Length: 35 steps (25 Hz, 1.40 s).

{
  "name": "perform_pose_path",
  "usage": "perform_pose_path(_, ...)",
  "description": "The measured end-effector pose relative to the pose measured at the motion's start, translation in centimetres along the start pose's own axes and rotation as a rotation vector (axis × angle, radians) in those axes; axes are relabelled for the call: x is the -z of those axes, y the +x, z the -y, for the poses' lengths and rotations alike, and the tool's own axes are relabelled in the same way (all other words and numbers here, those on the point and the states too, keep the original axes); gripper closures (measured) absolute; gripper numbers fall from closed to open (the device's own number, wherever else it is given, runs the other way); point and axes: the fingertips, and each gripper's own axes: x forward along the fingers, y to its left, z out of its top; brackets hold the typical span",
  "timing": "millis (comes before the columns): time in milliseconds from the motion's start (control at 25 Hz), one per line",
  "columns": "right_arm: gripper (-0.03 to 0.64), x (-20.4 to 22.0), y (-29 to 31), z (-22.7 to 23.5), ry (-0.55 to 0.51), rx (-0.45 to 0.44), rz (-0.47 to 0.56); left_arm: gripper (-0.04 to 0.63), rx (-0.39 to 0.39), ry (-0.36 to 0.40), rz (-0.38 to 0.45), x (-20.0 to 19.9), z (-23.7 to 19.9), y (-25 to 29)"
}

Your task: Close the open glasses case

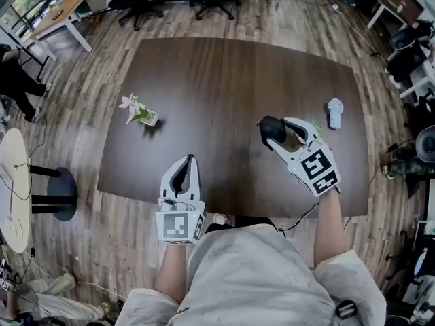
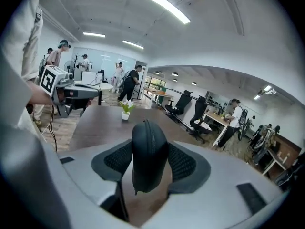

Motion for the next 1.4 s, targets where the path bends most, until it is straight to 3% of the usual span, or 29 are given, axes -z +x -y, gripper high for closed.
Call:
perform_pose_path(560,0.379,3.8,7.0,-1.8,-0.133,-0.072,-0.283,0.594,-0.089,-0.034,-0.017,1.2,-2.4,-1.3)
perform_pose_path(1400,0.383,9.7,16.2,-6.1,-0.392,-0.177,-0.557,0.594,-0.176,-0.028,-0.017,1.8,-4.5,-3.1)
